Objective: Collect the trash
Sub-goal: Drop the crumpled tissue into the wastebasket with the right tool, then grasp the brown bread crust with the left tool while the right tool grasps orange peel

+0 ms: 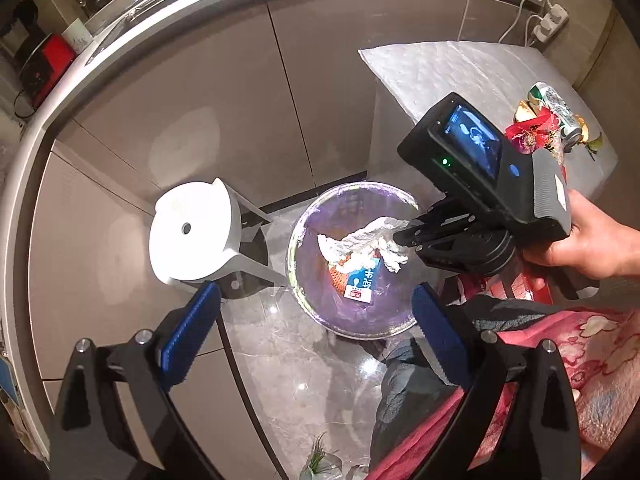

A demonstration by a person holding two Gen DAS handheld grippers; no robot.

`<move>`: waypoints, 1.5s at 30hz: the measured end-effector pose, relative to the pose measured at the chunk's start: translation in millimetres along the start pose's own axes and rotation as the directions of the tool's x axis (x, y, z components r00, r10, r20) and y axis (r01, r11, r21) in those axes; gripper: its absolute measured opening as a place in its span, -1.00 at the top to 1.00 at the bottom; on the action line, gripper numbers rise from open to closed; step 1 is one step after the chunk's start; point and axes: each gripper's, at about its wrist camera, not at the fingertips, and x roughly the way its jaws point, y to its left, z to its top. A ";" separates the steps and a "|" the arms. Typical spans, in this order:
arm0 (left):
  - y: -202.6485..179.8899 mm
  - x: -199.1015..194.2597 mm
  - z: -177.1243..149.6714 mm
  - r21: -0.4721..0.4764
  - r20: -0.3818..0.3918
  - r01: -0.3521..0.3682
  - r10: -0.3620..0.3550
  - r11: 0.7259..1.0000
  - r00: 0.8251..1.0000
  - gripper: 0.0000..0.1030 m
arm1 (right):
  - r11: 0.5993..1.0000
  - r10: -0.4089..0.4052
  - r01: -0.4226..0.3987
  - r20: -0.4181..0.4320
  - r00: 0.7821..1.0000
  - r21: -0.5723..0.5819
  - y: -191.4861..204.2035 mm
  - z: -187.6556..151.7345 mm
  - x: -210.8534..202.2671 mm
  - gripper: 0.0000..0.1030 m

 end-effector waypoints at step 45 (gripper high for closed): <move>-269.5 98.5 111.4 0.252 -0.128 0.300 -0.276 0.920 0.953 -0.48 | 0.628 -0.495 0.125 0.270 0.826 0.768 -301.9 -271.6 -279.3 -0.57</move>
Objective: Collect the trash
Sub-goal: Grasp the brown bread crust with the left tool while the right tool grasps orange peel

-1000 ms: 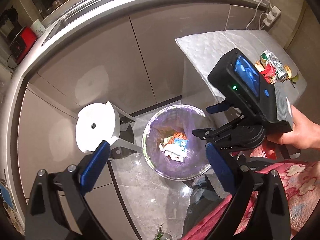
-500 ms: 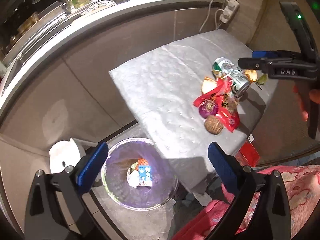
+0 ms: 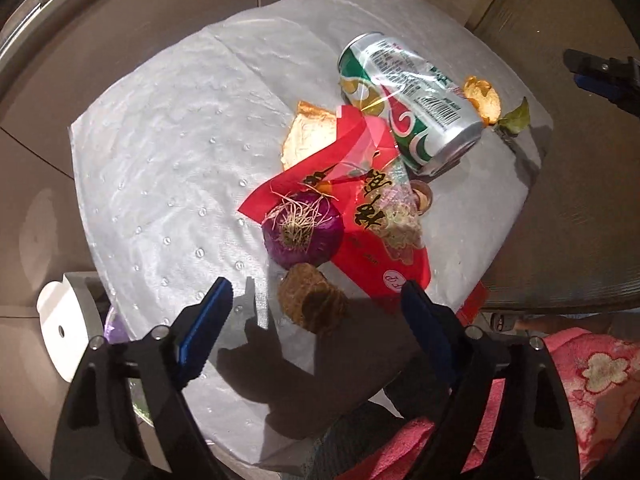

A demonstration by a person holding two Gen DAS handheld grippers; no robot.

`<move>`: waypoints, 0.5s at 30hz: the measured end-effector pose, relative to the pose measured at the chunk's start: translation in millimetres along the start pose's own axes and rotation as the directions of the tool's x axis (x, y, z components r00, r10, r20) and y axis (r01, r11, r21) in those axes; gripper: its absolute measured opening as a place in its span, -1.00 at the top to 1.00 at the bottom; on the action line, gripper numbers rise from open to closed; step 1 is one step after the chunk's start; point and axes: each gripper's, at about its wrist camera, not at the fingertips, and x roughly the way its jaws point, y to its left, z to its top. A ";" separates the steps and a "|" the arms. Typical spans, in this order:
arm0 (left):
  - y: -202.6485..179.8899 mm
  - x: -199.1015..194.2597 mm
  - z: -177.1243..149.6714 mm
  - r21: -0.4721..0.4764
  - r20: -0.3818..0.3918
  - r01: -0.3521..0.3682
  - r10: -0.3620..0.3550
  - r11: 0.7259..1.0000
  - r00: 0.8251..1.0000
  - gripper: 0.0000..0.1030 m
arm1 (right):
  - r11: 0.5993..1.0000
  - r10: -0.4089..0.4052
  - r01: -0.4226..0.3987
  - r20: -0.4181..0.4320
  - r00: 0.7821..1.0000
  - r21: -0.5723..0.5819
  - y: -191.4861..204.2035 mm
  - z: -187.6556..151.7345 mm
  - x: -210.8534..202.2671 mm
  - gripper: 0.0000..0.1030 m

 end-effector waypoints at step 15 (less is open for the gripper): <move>-0.9 20.5 -2.9 -0.078 -0.085 -0.025 0.018 0.997 0.996 0.27 | 0.986 0.044 -0.059 -0.096 0.994 -0.156 -32.3 7.8 46.8 -0.56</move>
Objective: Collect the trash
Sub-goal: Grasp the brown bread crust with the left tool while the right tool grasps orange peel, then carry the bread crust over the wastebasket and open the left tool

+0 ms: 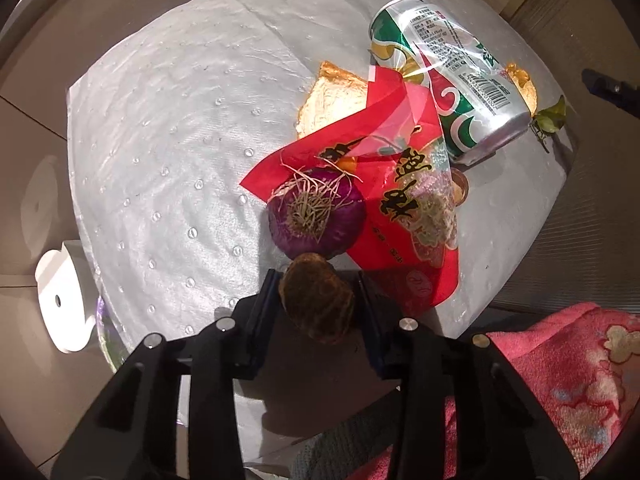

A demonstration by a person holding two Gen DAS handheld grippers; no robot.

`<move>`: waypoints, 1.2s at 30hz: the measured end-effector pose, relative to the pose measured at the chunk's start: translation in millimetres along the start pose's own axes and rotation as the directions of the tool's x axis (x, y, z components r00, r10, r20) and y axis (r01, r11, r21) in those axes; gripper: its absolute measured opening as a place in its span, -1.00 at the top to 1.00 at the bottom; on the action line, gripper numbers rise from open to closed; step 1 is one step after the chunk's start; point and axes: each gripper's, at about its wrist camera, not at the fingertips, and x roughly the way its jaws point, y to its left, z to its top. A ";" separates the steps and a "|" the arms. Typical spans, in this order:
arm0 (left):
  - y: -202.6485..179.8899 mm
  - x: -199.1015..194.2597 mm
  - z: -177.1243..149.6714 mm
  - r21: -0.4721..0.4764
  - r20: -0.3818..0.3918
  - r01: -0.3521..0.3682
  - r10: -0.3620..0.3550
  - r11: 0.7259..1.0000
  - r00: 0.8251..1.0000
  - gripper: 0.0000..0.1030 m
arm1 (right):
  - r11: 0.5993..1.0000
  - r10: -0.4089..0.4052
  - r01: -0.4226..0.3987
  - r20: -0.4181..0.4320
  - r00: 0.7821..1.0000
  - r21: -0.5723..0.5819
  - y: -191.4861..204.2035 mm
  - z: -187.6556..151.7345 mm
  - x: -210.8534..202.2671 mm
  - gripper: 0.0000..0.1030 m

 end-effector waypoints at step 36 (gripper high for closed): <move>115.9 -96.2 -38.9 -0.115 0.121 0.015 -0.001 0.993 0.993 0.27 | 0.970 0.056 -0.065 -0.047 0.997 -0.234 33.5 36.0 -6.3 0.84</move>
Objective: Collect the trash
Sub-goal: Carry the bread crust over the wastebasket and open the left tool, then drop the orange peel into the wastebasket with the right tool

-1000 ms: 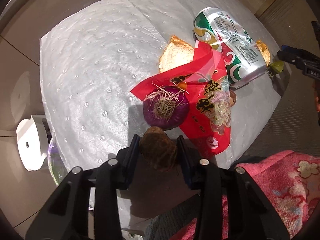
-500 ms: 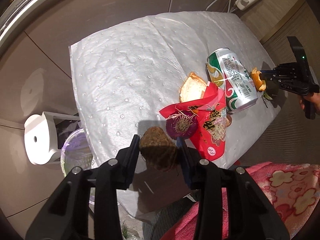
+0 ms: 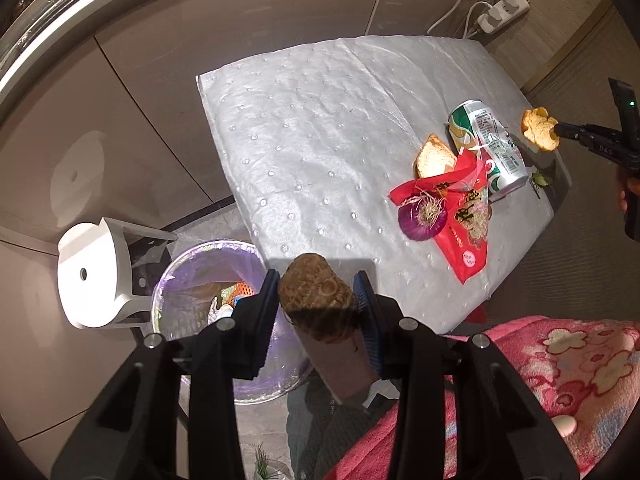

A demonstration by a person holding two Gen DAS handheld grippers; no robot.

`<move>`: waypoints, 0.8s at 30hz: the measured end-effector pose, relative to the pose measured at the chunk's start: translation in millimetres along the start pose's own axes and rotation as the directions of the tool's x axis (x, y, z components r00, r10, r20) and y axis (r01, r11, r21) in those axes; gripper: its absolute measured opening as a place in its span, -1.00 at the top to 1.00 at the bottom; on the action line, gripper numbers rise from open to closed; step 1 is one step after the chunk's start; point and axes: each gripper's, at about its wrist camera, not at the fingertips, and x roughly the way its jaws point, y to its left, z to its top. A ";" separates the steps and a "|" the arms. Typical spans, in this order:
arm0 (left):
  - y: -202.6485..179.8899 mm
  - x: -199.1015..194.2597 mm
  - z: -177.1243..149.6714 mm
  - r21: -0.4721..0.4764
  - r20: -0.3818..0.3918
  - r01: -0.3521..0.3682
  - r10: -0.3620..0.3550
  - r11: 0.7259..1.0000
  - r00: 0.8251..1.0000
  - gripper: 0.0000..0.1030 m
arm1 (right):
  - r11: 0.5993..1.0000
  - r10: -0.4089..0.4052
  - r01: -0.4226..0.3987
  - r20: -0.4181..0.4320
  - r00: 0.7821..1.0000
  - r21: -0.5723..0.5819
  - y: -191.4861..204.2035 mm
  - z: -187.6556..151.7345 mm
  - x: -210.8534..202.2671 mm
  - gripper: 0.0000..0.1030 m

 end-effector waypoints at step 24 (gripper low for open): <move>106.5 141.6 -101.2 0.120 -0.234 0.080 -0.050 0.990 0.971 0.27 | 0.993 0.048 -0.071 0.225 0.973 0.093 208.3 -25.6 -120.3 0.84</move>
